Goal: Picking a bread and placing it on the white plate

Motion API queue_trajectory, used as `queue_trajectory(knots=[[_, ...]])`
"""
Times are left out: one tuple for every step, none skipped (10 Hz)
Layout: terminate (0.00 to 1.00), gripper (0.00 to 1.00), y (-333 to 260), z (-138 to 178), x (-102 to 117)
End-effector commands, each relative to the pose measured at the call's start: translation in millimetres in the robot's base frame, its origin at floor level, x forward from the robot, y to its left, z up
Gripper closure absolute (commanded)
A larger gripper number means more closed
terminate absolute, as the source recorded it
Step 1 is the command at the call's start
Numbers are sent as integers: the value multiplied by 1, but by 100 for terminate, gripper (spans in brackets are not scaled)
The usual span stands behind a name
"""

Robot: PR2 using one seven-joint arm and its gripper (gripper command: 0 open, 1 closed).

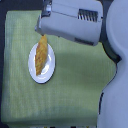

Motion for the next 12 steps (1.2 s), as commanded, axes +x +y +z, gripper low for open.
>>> queue_trajectory(knots=[[0,0,-88,21,4],[0,0,-115,18,1],[0,0,-143,16,-2],[0,0,-159,17,-5],[0,0,-189,16,-11],[0,0,-197,15,-12],[0,0,-215,14,-15],[0,0,-232,13,-18],[0,0,-257,11,-22],[0,0,-265,10,-24],[0,0,-291,9,-30],[0,0,-303,9,-31]])
